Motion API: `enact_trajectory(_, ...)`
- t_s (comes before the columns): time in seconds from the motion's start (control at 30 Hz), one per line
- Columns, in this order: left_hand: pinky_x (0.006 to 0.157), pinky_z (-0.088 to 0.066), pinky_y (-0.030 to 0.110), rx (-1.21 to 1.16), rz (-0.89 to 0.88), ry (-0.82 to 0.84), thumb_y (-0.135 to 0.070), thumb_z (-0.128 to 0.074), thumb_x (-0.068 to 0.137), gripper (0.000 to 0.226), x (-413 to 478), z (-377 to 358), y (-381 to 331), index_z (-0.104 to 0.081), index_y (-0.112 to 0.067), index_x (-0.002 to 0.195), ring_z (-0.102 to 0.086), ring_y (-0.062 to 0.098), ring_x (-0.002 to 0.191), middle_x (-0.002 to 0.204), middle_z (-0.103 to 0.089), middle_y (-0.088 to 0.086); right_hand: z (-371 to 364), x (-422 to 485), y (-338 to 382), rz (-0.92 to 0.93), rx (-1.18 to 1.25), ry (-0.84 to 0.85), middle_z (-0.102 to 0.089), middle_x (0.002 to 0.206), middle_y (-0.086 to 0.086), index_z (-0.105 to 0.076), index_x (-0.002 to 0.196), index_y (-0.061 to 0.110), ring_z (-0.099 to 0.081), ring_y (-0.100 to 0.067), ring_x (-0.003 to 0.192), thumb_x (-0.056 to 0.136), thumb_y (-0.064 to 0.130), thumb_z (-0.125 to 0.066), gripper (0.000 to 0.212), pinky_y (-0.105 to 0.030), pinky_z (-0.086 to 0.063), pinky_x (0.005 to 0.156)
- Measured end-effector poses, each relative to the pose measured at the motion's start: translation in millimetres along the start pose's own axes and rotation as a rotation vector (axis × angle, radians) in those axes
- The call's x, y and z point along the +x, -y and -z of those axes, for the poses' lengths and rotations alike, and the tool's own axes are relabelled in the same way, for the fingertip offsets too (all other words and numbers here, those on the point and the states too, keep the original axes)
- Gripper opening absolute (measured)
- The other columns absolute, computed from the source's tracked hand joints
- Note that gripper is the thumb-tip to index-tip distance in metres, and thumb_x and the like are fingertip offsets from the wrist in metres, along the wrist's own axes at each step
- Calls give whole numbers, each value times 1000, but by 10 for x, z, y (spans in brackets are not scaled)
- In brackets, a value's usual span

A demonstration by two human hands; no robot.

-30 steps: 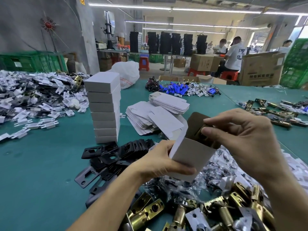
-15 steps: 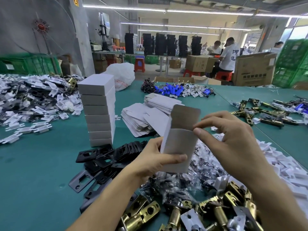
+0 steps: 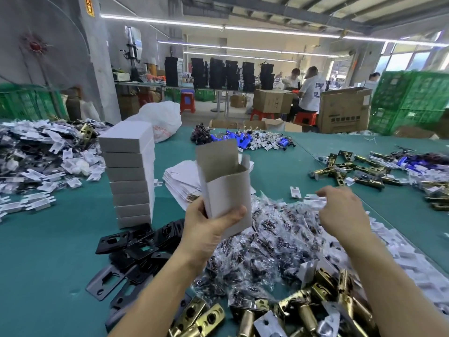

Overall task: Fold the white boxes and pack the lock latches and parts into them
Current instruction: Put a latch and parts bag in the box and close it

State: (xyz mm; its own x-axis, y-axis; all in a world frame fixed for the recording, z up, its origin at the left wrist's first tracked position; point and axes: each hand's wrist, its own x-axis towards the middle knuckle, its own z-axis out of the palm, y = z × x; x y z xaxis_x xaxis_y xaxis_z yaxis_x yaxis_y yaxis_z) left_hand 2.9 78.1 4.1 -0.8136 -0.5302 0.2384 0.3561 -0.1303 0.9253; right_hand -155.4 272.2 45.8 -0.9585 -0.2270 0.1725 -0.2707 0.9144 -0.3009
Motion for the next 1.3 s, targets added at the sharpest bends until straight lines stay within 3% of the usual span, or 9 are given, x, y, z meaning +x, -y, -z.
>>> enact_trajectory(0.13, 67, -59, 27, 180, 28, 51, -28, -90, 59, 35, -20, -35, 44, -76, -29, 91, -72, 17, 83, 88, -74, -2, -37, 252, -220, -80, -214, 208, -45, 135, -19, -47, 137, 18, -47, -41, 119, 91, 5, -46, 47, -48, -48, 95)
enact_trajectory(0.3, 68, -57, 25, 208, 7, 121, -29, -88, 63, 33, -37, -43, 32, -77, -31, 94, -71, 15, 83, 89, -74, -2, -179, 328, -361, -108, -316, 235, -45, 141, -19, -39, 144, 21, -41, -39, 128, 95, 12, -39, 51, -46, -41, 102)
enact_trajectory(0.47, 73, -59, 26, 109, 0, 188, -21, -87, 68, 31, -68, -66, -7, -77, -29, 97, -73, 15, 88, 95, -76, 2, -327, 322, -440, -22, -362, 99, -61, 117, -10, -60, 112, 18, -56, -33, 108, 93, 7, -40, 30, -44, -51, 92)
enact_trajectory(0.63, 76, -60, 35, -92, -8, 149, -33, -99, 49, 51, -54, -52, -32, -77, -22, 94, -73, 23, 93, 96, -75, 6, -307, 275, -377, -63, -269, 60, -57, 101, -13, -54, 98, 13, -56, -34, 96, 90, -2, -39, 22, -44, -52, 78)
enact_trajectory(0.8, 76, -59, 32, -138, -32, 120, -44, -100, 42, 60, -32, -47, -43, -78, -24, 94, -73, 19, 92, 96, -76, 4, -222, 253, -311, -66, -195, 35, -40, 80, -10, -42, 76, 8, -50, -31, 72, 86, -7, -44, 18, -39, -46, 65)
enact_trajectory(1.0, 75, -59, 27, -73, -47, 135, -28, -91, 62, 33, -70, -78, -54, -78, -28, 92, -73, 18, 90, 94, -76, 4, 19, 197, -115, -46, -180, -21, -45, 86, -10, -53, 86, 7, -55, -31, 73, 89, 2, -52, 6, -40, -49, 69)
enact_trajectory(1.13, 73, -58, 22, 36, -77, 144, -21, -84, 71, 21, -79, -94, -37, -78, -30, 90, -73, 13, 85, 89, -75, 2, 150, 146, 88, 99, 74, -25, -63, 111, -17, -63, 116, 17, -62, -35, 94, 93, 23, -63, 23, -43, -54, 84)
enact_trajectory(1.27, 75, -61, 33, 106, -89, 147, -29, -86, 68, 21, -59, -93, -12, -78, -27, 86, -69, 14, 81, 82, -72, -1, 326, -81, 391, 333, 531, -49, -70, 88, 0, -63, 96, 19, -69, -14, 76, 84, 21, -76, 18, -21, -56, 63)
enact_trajectory(1.3, 73, -60, 32, 122, -77, 134, -28, -86, 68, 19, -51, -86, 6, -77, -25, 85, -68, 13, 80, 81, -72, -1, 352, -145, 457, 386, 594, -28, -70, 87, 3, -64, 92, 22, -68, -11, 76, 82, 21, -79, 17, -23, -57, 65)
